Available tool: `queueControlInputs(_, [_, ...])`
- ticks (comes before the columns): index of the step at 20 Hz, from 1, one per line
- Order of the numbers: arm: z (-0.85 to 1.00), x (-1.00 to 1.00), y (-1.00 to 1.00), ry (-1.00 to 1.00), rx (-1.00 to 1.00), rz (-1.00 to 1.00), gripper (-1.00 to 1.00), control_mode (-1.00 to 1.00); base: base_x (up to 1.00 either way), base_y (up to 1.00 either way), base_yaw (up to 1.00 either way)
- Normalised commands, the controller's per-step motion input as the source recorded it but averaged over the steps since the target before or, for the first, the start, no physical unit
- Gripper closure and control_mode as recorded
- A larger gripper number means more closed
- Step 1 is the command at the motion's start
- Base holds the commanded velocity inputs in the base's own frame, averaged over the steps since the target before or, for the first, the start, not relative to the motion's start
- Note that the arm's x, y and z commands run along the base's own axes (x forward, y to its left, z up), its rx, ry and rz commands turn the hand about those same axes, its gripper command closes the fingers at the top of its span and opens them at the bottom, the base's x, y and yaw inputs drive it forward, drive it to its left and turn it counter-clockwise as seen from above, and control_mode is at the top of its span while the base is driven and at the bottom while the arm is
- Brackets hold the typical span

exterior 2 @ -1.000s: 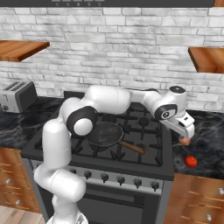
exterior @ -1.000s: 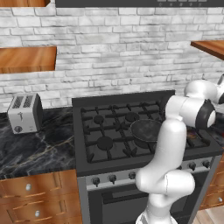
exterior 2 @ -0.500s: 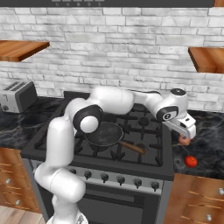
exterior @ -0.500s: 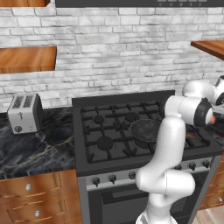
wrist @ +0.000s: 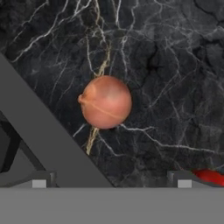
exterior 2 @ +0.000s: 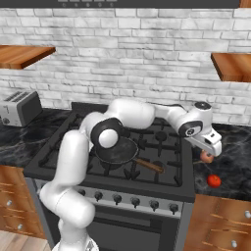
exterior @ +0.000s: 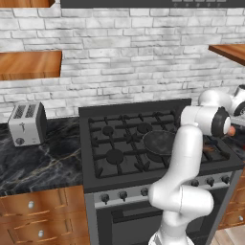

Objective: Place the pan on the front center burner on the stove. Then place the tomato and the onion in the pan and turn on the front center burner.

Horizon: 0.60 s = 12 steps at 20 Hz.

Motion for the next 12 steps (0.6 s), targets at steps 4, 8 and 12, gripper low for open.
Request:
queueControlInputs(4, [-0.23,0.06,-0.08,0.0,0.0,0.0,-1.0,-1.0,0.0,0.0,0.0])
queueControlInputs(8, [-0.22,0.12,-0.02,0.0,0.0,0.0,-1.0,-1.0,0.0,0.0,0.0])
queueControlInputs(12, [-0.18,0.18,-0.05,0.0,-0.01,0.0,-1.0,-1.0,0.0,0.0,0.0])
